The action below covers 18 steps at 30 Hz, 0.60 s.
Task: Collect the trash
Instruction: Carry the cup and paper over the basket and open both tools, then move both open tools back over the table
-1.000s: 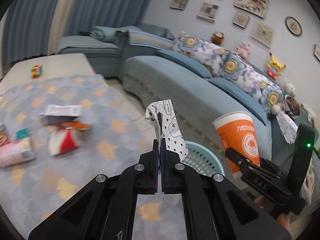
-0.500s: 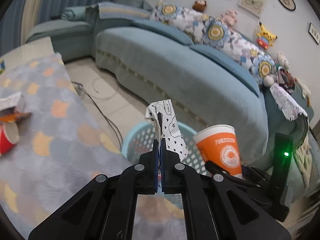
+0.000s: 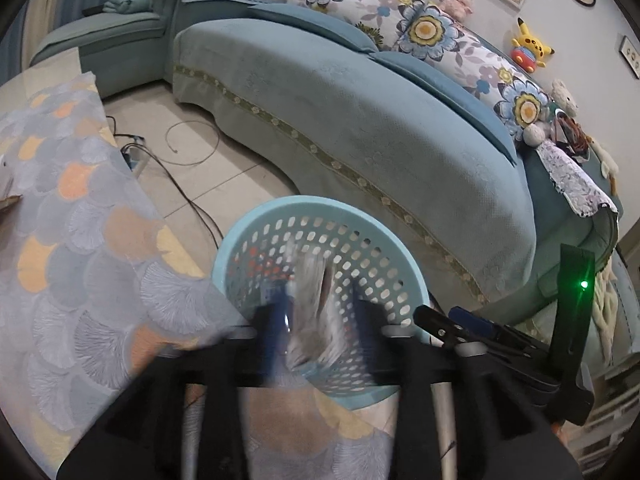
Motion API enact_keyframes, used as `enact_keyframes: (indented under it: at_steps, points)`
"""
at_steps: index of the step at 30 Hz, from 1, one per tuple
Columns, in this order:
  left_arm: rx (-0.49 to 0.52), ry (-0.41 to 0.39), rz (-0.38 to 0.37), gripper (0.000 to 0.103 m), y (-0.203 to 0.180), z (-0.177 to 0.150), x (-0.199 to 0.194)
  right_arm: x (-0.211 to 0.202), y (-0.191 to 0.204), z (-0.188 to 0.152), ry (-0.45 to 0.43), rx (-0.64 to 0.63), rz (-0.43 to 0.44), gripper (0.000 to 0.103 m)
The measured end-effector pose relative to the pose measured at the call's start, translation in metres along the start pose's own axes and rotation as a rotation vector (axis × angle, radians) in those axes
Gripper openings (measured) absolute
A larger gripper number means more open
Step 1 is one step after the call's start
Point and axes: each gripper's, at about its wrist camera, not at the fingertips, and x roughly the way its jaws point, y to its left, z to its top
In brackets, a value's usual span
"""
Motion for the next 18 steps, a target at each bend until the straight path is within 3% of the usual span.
enact_keyframes:
  at_steps: [8,14,18]
  points:
    - [-0.01,-0.029,-0.001,0.04,0.008,-0.002,-0.019,-0.015,0.011,-0.012,-0.023,-0.033,-0.012,0.061]
    - [-0.018,-0.074,0.017,0.04,0.016,-0.001,-0.043,-0.037,0.046,-0.017,-0.096,-0.132,0.01,0.061]
    - [-0.045,-0.113,0.021,0.041,0.027,0.001,-0.069,-0.053,0.077,-0.019,-0.142,-0.19,0.07,0.066]
